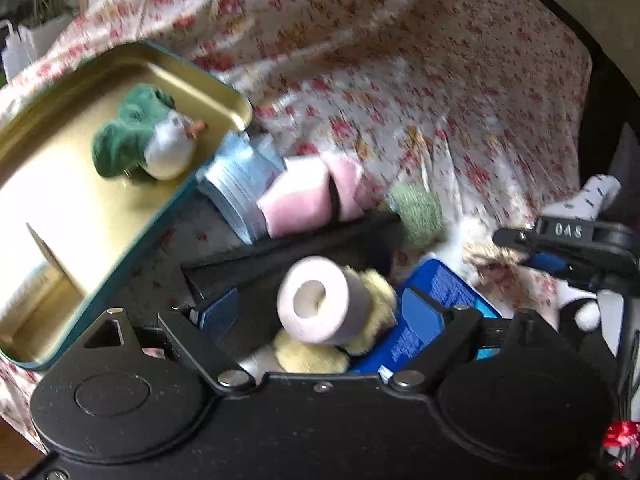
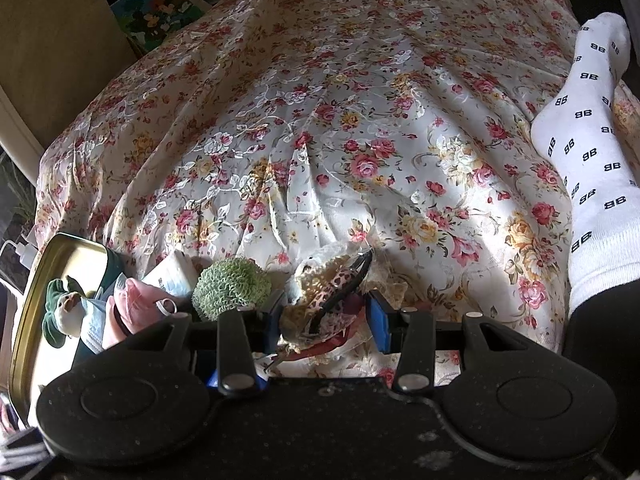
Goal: Organize soft objects
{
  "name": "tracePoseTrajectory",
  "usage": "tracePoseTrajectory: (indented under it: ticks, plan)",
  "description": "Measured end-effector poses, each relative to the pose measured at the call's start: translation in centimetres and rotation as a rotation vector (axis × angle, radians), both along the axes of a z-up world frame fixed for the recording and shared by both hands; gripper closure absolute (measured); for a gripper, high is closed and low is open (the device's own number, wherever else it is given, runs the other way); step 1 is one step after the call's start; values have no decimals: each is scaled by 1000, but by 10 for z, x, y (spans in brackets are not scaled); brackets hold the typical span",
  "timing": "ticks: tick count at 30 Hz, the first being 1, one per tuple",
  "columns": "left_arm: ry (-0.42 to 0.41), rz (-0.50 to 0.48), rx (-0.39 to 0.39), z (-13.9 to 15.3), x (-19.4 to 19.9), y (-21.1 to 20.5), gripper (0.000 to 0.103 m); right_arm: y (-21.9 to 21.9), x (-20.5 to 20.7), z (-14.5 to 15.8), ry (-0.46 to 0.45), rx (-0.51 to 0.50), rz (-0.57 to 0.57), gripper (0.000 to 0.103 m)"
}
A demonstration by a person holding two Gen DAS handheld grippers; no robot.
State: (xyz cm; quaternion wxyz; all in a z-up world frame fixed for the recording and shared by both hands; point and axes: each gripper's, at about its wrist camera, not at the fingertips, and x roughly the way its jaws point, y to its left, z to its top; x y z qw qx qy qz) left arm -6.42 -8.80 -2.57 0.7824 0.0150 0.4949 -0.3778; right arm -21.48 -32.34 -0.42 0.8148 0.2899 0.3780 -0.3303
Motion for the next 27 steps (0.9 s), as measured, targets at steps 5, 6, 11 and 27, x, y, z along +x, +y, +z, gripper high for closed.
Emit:
tracePoseTrajectory:
  ticks: [5,6,11,27]
  plan:
    - [118,38,-2,-16,12,0,19,1,2,0,6,-4,6,60]
    - [137,51,-14,-16,15,2,20,1,2,0,7,-5,9,60]
    - [185,89,-61,-12,23,5,38,2,4,0,13,-10,18,60]
    - [-124,15,-9,18,-4,-4,52,4,-5,15,-89,-39,23,63]
